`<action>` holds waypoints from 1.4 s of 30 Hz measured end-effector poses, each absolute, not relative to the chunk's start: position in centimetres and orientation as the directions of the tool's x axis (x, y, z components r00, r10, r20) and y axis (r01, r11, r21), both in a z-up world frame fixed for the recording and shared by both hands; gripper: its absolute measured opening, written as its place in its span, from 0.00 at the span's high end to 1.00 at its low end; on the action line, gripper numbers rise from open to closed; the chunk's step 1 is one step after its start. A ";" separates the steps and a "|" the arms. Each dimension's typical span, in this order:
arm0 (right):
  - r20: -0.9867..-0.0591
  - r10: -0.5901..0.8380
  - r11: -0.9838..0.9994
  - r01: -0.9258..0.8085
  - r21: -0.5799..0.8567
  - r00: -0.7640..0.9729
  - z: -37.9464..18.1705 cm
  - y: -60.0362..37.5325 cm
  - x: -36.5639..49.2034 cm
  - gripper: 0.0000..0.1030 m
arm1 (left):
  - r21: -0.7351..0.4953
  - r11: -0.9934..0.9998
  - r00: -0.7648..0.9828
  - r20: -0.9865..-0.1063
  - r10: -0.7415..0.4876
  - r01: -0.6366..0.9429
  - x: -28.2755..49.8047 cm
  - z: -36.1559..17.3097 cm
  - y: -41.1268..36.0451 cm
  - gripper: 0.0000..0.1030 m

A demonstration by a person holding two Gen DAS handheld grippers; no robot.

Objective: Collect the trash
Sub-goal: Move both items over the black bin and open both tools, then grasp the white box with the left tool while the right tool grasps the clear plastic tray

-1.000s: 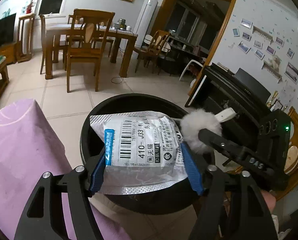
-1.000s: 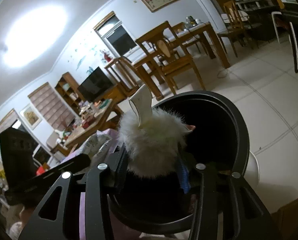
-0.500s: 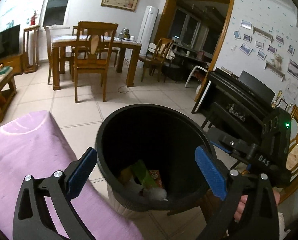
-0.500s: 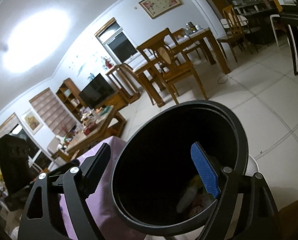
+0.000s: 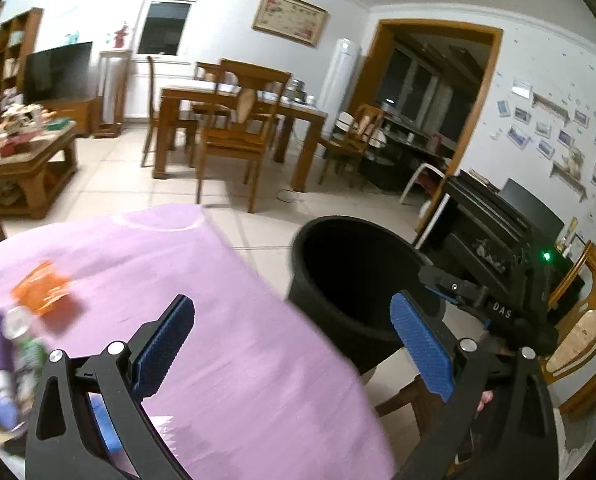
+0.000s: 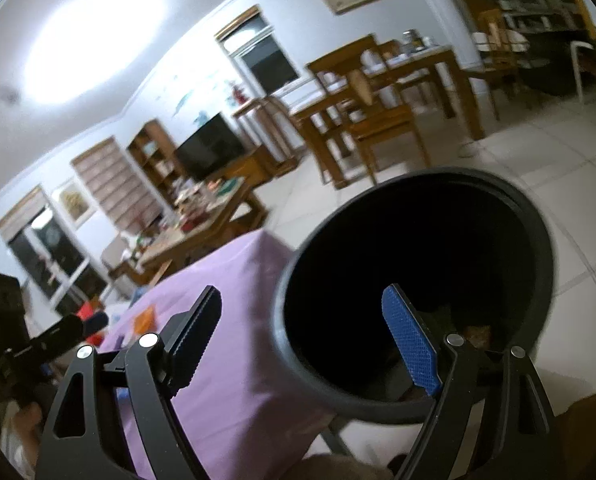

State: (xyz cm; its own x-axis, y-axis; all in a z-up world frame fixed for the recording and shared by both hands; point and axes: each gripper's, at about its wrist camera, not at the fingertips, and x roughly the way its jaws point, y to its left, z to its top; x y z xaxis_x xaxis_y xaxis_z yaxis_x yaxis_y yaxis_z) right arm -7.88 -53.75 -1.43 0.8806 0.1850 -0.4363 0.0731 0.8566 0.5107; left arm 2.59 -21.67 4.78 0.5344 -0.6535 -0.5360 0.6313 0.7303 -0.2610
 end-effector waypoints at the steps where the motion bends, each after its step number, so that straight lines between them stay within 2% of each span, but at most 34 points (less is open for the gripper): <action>1: -0.445 0.214 0.861 0.048 0.507 0.870 -1.2 -52.6 -7.5 0.21 | -0.250 0.741 0.546 -0.540 -0.641 0.623 2.3 4.9 -19.8 0.05; 4: -0.471 0.297 0.872 -0.036 0.487 0.831 -0.3 -48.5 -6.7 0.21 | -0.182 0.756 0.565 -0.561 -0.605 0.628 1.2 4.9 -15.9 0.05; 9: -0.528 0.440 0.872 -0.205 0.444 0.727 1.0 -39.5 -5.0 0.21 | 0.012 0.762 0.603 -0.620 -0.502 0.647 -0.2 4.4 -10.4 0.05; 13: -0.580 0.487 0.866 -0.276 0.416 0.653 0.9 -33.4 -3.7 0.21 | 0.119 0.742 0.601 -0.675 -0.427 0.660 -0.3 2.8 -7.3 0.05; 22: -0.702 0.483 0.871 -0.363 0.330 0.523 -1.4 -24.1 -2.4 0.21 | 0.243 0.643 0.574 -0.730 -0.372 0.726 0.5 -1.7 -5.2 0.05; 26: -0.743 0.419 0.900 -0.348 0.263 0.523 -2.9 -23.3 -1.9 0.21 | 0.226 0.627 0.540 -0.755 -0.371 0.746 0.5 -2.9 -5.1 0.06; 31: -0.772 0.314 0.941 -0.291 0.173 0.553 -4.0 -24.8 -1.0 0.21 | 0.052 0.606 0.417 -0.771 -0.481 0.794 -1.0 -2.1 -5.1 0.06; 35: -0.783 0.278 0.952 -0.267 0.148 0.557 -4.6 -26.6 -0.3 0.21 | 0.009 0.572 0.362 -0.782 -0.507 0.820 -2.8 -1.9 -6.3 0.06; 36: -0.784 0.282 0.951 -0.268 0.153 0.553 -4.7 -27.0 -0.3 0.23 | 0.001 0.568 0.353 -0.784 -0.511 0.823 -3.2 -1.9 -6.6 0.06; 40: -0.800 0.281 0.946 -0.292 0.139 0.531 -5.4 -27.5 -0.1 0.47 | 0.043 0.580 0.381 -0.793 -0.475 0.814 -2.9 -2.4 -8.0 0.07; 41: -0.800 0.280 0.945 -0.298 0.133 0.530 -5.6 -27.6 -0.2 0.52 | 0.054 0.586 0.387 -0.799 -0.461 0.809 -2.7 -2.6 -8.3 0.09; 42: -0.796 0.277 0.945 -0.303 0.124 0.539 -5.5 -27.6 -0.3 0.54 | 0.059 0.593 0.389 -0.805 -0.448 0.803 -2.5 -2.8 -8.6 0.17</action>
